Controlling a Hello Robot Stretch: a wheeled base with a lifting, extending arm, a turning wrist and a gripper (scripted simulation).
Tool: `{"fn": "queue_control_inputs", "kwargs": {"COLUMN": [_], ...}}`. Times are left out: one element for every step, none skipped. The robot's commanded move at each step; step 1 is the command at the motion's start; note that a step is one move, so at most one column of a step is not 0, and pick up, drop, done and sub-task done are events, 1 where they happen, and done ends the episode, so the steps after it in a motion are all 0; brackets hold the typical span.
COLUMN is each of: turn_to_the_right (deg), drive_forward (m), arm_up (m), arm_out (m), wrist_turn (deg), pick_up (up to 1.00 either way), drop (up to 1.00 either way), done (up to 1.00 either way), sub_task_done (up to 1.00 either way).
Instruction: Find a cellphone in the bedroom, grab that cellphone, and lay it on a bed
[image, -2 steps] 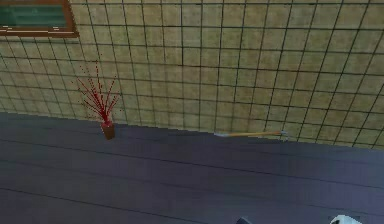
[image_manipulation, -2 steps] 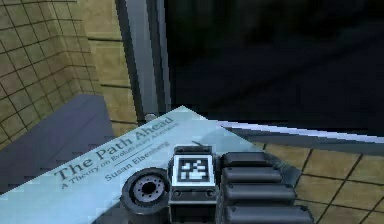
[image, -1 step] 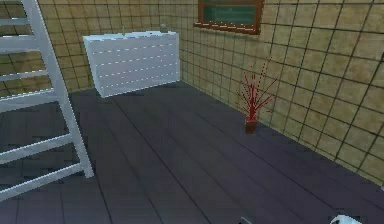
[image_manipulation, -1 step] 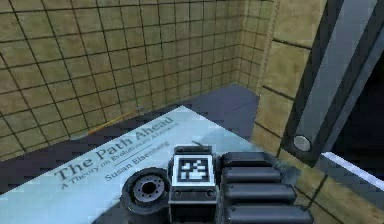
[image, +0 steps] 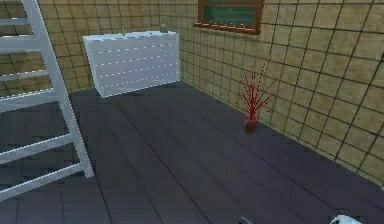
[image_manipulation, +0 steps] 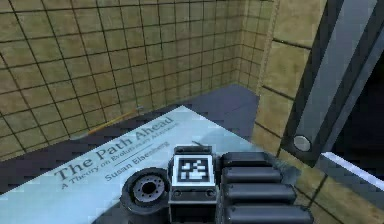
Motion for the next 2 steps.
{"fn": "queue_control_inputs", "kwargs": {"turn_to_the_right": [45.0, 45.0], "drive_forward": [0.00, 0.00], "arm_up": [0.00, 0.00], "arm_out": [0.00, 0.00], "wrist_turn": [0.0, 0.0], "pick_up": [0.00, 0.00], "drop": [0.00, 0.00], "done": [0.00, 0.00], "sub_task_done": [0.00, 0.00]}}
